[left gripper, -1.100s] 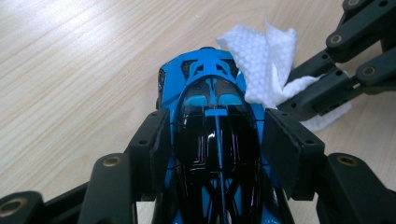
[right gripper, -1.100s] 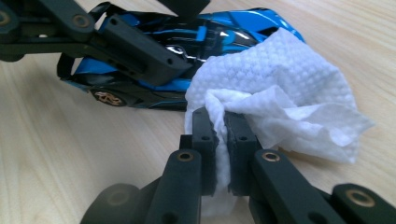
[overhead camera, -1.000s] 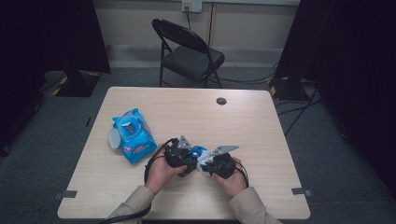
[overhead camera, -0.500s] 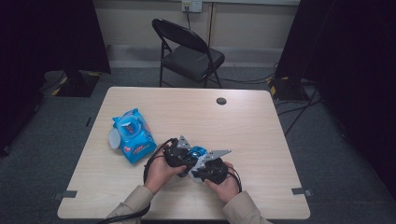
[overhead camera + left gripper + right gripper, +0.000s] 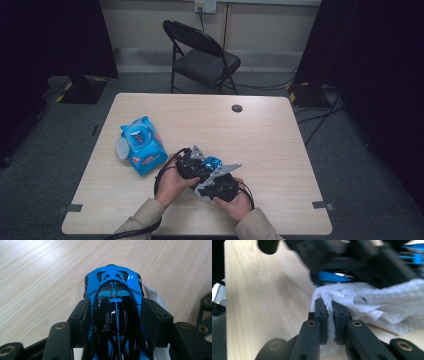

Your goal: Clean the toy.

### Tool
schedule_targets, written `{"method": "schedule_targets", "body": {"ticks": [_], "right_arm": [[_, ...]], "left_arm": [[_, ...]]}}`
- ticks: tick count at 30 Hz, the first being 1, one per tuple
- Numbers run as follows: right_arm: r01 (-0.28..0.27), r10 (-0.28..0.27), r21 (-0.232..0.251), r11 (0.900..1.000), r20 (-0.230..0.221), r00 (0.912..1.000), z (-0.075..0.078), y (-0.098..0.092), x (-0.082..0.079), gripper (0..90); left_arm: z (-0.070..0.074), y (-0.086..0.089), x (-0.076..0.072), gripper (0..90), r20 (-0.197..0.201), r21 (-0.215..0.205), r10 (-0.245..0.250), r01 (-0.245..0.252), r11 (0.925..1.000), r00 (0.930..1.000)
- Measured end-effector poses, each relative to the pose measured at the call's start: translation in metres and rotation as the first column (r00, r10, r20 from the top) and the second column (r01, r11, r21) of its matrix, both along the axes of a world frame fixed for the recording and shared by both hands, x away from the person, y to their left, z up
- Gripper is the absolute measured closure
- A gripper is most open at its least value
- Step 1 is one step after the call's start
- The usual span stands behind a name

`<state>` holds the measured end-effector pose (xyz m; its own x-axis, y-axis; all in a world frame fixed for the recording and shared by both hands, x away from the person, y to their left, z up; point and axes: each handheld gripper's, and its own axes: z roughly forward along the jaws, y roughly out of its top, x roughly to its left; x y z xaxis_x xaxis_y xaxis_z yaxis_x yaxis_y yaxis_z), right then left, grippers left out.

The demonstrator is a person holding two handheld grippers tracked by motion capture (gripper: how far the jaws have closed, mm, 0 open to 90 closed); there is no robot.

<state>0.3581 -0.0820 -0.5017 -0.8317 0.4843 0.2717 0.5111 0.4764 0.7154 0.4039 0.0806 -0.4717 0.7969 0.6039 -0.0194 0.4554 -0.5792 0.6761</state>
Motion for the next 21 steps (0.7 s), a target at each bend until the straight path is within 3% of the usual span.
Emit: {"method": "schedule_targets", "body": {"ticks": [13, 21], "right_arm": [[-0.077, 0.078, 0.038, 0.996, -0.011, 0.9969, -0.003, 0.015, -0.011, 85.0], [-0.078, 0.079, 0.029, 0.996, -0.005, 0.9969, 0.003, 0.003, -0.012, 85.0]], "left_arm": [[0.000, 0.001, 0.000, 43.2, 0.002, -0.003, -0.003, 0.003, 1.0000, 1.0000], [-0.001, 0.002, -0.001, 43.3, 0.002, -0.012, 0.002, -0.002, 0.9999, 1.0000]]}}
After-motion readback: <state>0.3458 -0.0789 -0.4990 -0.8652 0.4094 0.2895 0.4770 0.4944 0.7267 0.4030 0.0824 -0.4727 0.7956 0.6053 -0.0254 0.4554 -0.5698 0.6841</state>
